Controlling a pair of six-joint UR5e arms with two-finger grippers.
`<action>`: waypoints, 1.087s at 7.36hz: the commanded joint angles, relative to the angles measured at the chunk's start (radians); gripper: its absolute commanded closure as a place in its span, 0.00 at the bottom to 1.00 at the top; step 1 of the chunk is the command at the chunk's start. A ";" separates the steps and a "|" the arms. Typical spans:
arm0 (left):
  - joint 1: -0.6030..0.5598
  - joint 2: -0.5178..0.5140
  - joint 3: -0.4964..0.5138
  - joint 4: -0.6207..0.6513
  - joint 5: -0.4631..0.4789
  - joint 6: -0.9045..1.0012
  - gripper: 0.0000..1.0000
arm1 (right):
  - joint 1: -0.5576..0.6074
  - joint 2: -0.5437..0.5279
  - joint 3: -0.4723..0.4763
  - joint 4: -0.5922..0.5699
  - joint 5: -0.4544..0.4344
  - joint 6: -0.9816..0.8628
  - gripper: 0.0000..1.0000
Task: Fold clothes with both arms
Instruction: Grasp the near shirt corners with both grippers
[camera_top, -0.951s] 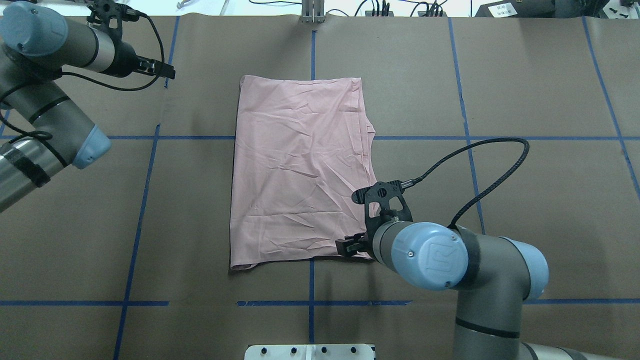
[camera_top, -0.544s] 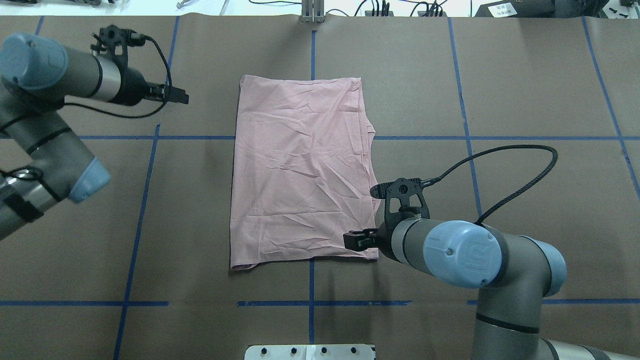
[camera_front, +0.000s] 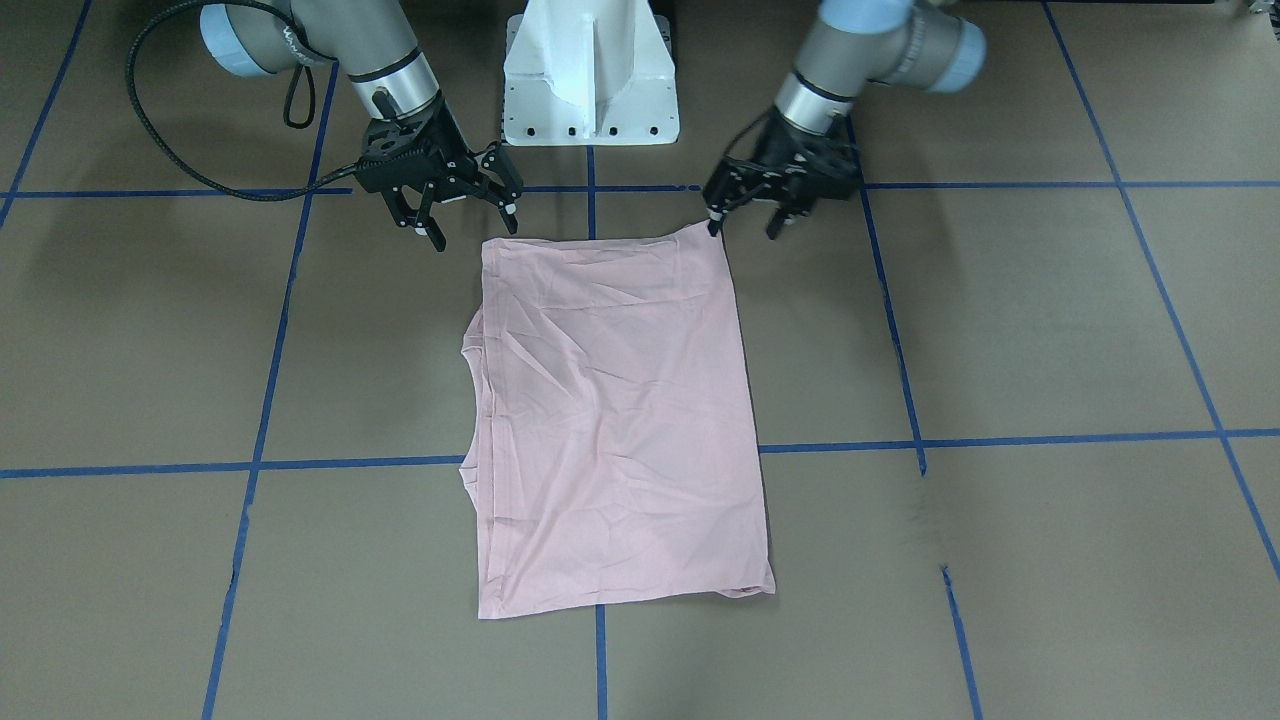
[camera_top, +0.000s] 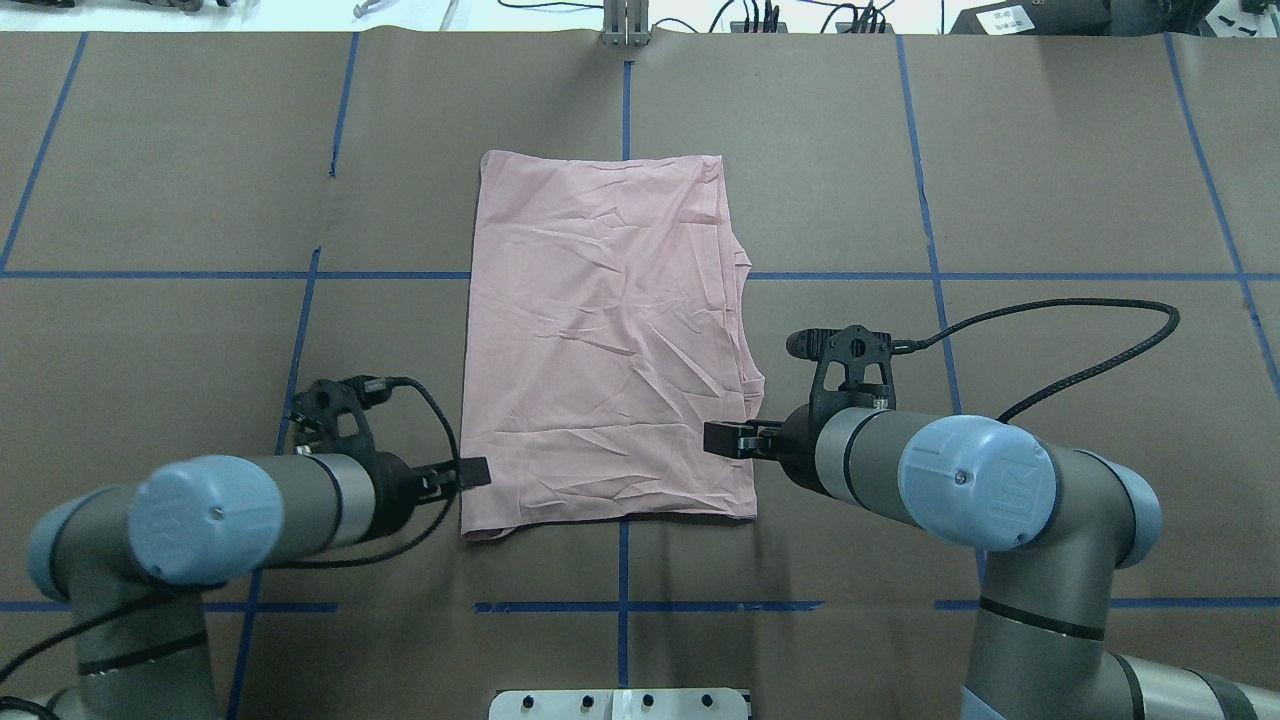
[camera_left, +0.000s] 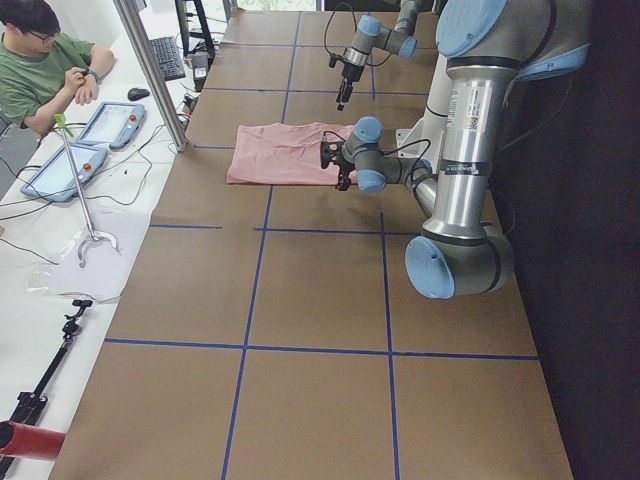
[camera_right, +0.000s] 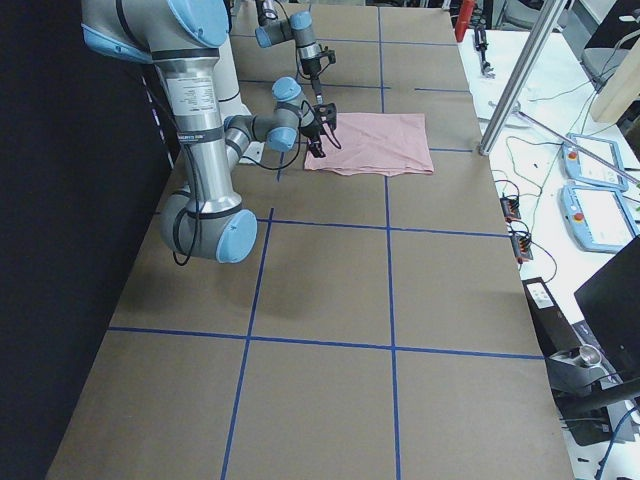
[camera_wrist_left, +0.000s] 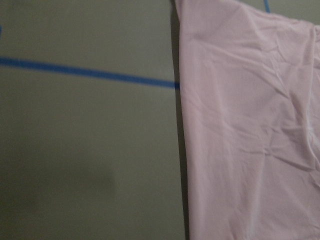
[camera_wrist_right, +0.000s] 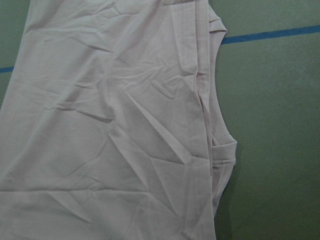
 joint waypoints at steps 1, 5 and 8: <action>0.063 -0.105 0.030 0.137 0.023 -0.063 0.37 | 0.000 0.001 -0.001 0.001 -0.001 0.001 0.00; 0.024 -0.094 0.033 0.140 0.024 0.033 0.37 | 0.000 0.001 -0.001 0.001 -0.002 0.001 0.00; 0.013 -0.048 0.033 0.128 0.014 0.045 0.37 | 0.000 0.002 -0.001 0.001 -0.004 0.001 0.00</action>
